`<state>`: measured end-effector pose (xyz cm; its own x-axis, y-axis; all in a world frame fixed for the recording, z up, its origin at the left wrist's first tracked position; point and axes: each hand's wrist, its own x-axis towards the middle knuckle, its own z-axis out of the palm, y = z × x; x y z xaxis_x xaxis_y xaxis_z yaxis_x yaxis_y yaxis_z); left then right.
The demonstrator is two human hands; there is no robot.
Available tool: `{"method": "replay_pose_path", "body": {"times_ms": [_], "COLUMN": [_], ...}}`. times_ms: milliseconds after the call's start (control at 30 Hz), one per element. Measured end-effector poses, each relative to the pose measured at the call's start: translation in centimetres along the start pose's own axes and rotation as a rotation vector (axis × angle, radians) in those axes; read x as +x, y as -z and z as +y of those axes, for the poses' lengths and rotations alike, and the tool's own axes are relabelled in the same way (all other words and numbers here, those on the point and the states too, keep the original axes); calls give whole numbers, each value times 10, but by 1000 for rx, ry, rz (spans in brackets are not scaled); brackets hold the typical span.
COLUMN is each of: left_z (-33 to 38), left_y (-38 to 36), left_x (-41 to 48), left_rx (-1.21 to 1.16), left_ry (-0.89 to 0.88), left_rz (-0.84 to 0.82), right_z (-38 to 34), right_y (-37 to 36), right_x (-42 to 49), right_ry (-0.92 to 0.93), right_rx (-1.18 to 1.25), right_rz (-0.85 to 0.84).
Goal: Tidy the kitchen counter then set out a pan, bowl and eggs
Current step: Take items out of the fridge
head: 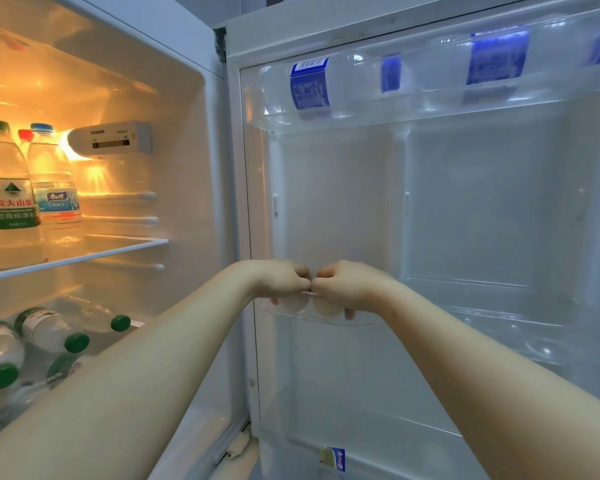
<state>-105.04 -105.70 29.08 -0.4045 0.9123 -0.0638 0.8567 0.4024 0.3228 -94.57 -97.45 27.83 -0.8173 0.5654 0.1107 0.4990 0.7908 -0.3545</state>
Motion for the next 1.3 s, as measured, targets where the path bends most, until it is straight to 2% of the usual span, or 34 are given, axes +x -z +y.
{"method": "replay_pose_path", "body": {"times_ms": [500, 800, 967, 1033, 1133, 1233, 1300], "left_z": [-12, -11, -12, -11, -9, -11, -16], "left_y": [-5, -10, -15, -16, -15, -9, -6], "left_x": [-3, -4, -2, -1, -4, -12, -25], "left_rx": [-166, -105, -134, -271, -652, -1044, -1305], "left_ry": [-39, -49, -70, -105, -113, 17, 119], "left_rz": [169, 301, 403, 481, 628, 784, 825], "right_z": [1, 3, 4, 4, 5, 5, -2], "right_y": [0, 1, 1, 2, 3, 5, 3], "right_x": [-1, -3, -3, -3, -3, -7, -11], "right_ry": [5, -2, 32, 36, 33, 38, 76], "right_rx": [61, 98, 199, 245, 322, 443, 651], "right_rz": [19, 92, 153, 196, 286, 447, 555]}}
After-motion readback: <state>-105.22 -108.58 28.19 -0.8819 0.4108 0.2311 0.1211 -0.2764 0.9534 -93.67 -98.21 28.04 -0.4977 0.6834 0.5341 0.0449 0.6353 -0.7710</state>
